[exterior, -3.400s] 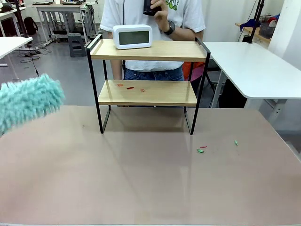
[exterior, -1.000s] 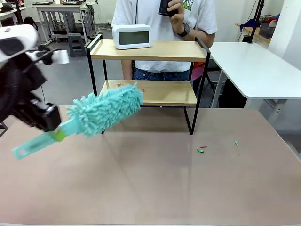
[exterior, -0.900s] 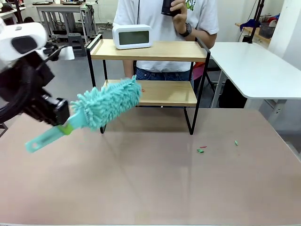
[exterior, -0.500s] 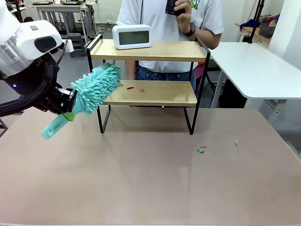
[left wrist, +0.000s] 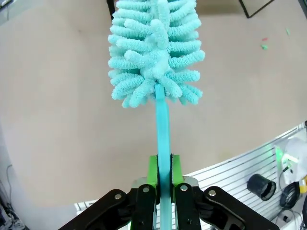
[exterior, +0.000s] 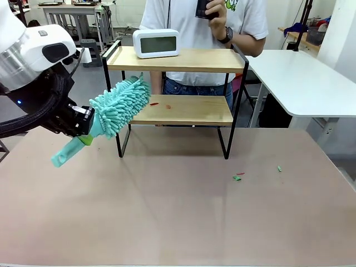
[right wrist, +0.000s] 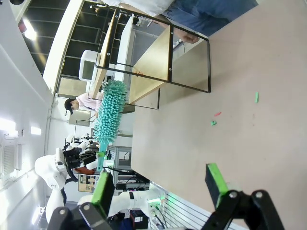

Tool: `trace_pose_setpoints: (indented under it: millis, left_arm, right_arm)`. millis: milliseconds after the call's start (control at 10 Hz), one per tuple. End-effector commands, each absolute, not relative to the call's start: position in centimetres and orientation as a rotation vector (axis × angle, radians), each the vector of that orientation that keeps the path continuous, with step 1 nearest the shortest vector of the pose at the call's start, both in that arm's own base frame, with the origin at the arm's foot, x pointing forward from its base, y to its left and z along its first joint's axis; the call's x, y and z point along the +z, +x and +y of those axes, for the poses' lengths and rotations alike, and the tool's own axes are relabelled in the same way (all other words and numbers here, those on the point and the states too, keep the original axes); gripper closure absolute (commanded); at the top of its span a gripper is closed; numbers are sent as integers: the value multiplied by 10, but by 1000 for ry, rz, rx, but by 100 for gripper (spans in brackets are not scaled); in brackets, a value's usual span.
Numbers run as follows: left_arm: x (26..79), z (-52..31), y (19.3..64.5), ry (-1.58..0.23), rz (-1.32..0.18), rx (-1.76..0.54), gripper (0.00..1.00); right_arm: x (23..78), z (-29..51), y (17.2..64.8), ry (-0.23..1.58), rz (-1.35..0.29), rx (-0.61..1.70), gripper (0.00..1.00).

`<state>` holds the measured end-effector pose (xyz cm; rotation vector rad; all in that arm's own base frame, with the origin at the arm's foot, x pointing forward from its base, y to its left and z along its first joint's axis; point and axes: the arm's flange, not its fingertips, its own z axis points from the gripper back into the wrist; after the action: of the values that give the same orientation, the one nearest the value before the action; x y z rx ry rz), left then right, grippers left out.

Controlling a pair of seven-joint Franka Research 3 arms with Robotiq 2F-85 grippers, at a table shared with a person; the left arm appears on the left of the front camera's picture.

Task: Clean the shelf.
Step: Clean the remaining tier of the Shelf with the Duster once objects are removed.

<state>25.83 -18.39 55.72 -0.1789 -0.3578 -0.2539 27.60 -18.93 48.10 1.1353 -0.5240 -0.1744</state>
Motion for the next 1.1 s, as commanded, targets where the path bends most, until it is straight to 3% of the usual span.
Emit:
trace_pose_setpoints:
  millis: [0,1000]
  left_arm:
    - [553,-182,260,-152,-384,-175,88]
    - [516,-239,361,-16,-467,44,88]
  right_arm:
    - [481,-189,278,1149,-556,-155,0]
    - [481,-189,278,1149,-556,-155,0]
